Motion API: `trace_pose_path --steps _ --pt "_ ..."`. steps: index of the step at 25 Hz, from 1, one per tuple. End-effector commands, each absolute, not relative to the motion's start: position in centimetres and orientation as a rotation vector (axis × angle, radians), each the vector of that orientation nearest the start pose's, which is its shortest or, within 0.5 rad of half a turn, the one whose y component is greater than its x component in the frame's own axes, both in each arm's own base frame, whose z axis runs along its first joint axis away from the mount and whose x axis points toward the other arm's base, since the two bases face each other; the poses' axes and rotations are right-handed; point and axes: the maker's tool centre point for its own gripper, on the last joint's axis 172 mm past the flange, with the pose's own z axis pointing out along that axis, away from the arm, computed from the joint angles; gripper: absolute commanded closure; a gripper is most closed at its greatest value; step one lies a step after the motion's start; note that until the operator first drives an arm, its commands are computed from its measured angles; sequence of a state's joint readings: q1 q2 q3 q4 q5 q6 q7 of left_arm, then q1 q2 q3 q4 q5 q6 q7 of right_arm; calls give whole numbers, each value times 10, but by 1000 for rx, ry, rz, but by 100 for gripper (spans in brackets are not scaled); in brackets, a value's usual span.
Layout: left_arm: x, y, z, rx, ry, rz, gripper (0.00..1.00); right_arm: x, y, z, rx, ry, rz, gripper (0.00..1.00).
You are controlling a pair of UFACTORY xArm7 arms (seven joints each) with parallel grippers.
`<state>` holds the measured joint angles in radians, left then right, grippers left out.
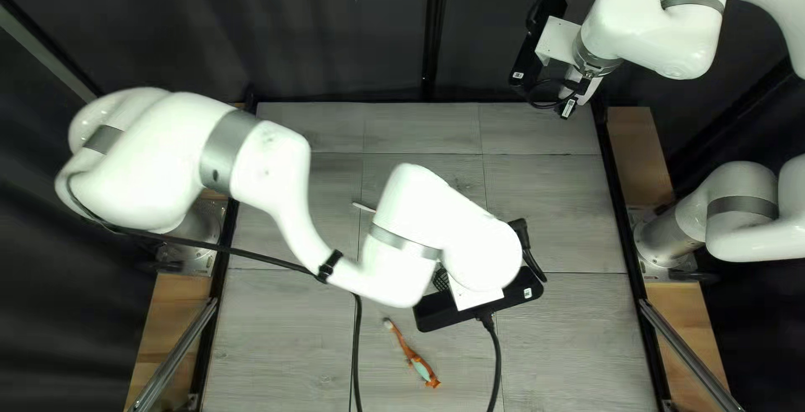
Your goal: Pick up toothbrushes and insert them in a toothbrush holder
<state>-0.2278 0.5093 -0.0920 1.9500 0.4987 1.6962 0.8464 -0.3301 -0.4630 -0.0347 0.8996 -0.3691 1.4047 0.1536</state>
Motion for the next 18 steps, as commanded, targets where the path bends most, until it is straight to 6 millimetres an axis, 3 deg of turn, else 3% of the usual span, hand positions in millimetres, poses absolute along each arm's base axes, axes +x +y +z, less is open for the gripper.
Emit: trace_pose_path --steps 1,7,18 --pt "569 -47 275 -2263 1507 502 100 281 -204 301 -3394 768 135 0" --pt "584 -58 257 -2269 1577 503 100 281 -204 301 -3394 768 135 0" --pt "585 -56 244 -2270 1602 501 100 281 -204 301 -3394 768 135 0"
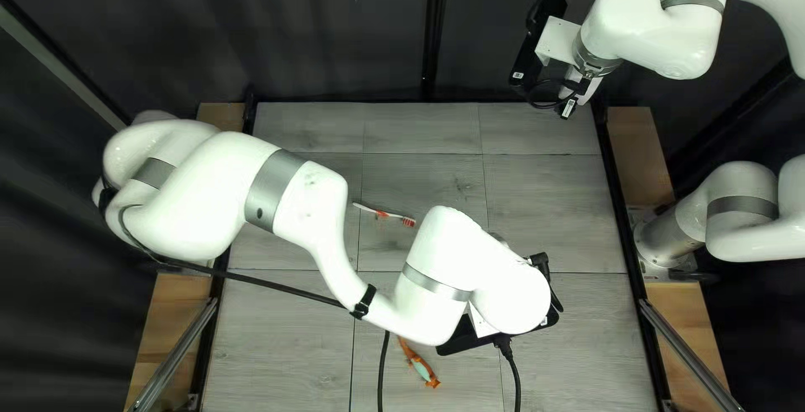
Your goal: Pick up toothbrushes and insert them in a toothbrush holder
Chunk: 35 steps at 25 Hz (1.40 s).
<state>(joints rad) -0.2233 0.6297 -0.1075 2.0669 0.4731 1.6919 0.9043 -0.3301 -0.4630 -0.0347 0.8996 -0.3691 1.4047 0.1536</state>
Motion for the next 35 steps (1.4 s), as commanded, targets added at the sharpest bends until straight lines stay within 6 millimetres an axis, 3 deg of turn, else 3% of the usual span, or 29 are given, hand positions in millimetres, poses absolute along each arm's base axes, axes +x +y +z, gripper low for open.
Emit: trace_pose_path --steps 1,24,35 --pt "585 -54 241 -2271 1603 502 100 281 -204 301 -3394 768 135 0" --pt "591 -50 215 -2277 1576 606 100 281 -204 301 -3394 768 135 0" --pt "592 -60 201 -2275 1566 618 100 281 -204 301 -3394 768 135 0"
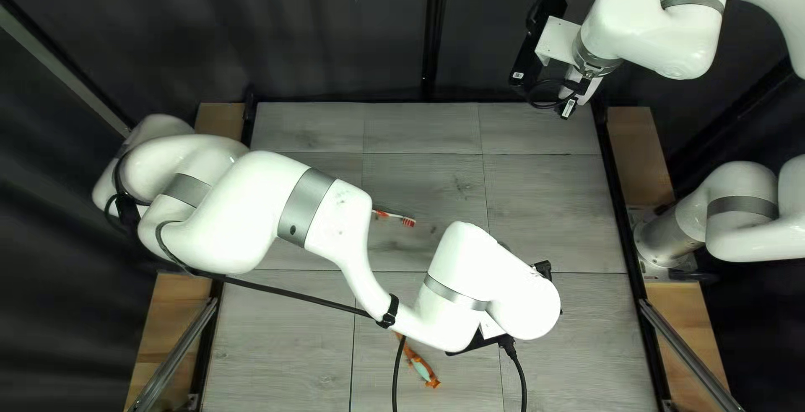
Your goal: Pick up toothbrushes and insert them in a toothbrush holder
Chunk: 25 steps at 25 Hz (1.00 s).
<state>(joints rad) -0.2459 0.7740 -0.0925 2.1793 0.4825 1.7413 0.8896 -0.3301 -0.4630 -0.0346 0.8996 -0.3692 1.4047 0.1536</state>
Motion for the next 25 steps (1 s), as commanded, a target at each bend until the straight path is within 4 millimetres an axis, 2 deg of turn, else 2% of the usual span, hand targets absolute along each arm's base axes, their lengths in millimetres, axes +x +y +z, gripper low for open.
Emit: trace_pose_path --steps 1,9,25 --pt "591 -58 199 -2277 1559 623 100 281 -204 301 -3394 768 135 0" --pt "596 -54 189 -2294 1508 670 100 281 -204 301 -3394 768 135 0" --pt "584 -57 180 -2307 1503 697 100 281 -204 301 -3394 768 135 0"
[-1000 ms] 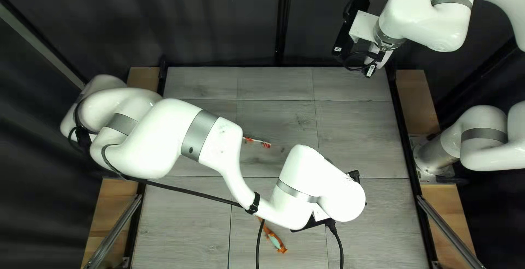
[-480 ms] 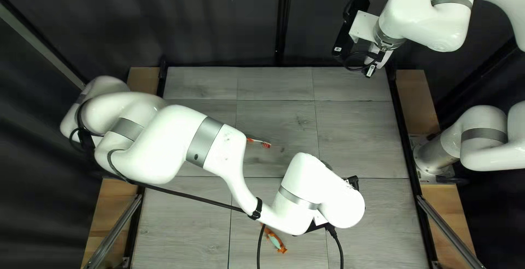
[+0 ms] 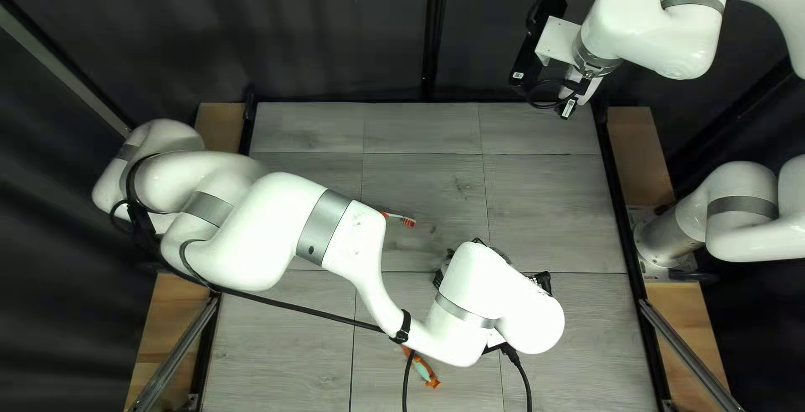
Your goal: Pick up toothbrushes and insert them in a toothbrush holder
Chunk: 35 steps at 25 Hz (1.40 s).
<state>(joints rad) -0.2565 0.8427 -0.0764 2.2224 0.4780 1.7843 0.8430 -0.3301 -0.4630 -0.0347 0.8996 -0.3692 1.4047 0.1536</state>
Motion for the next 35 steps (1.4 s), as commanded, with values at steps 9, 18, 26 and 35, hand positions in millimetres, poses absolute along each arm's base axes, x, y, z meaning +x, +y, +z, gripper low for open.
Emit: trace_pose_path --steps 9,18,26,35 --pt "584 -61 175 -2310 1505 714 100 281 -204 301 -3394 768 135 0" --pt "584 -57 178 -2331 1445 738 100 281 -204 301 -3394 768 135 0" --pt "588 -60 179 -2347 1415 674 100 281 -204 301 -3394 768 135 0" --pt "589 -59 173 -2347 1422 635 100 281 -204 301 -3394 768 135 0"
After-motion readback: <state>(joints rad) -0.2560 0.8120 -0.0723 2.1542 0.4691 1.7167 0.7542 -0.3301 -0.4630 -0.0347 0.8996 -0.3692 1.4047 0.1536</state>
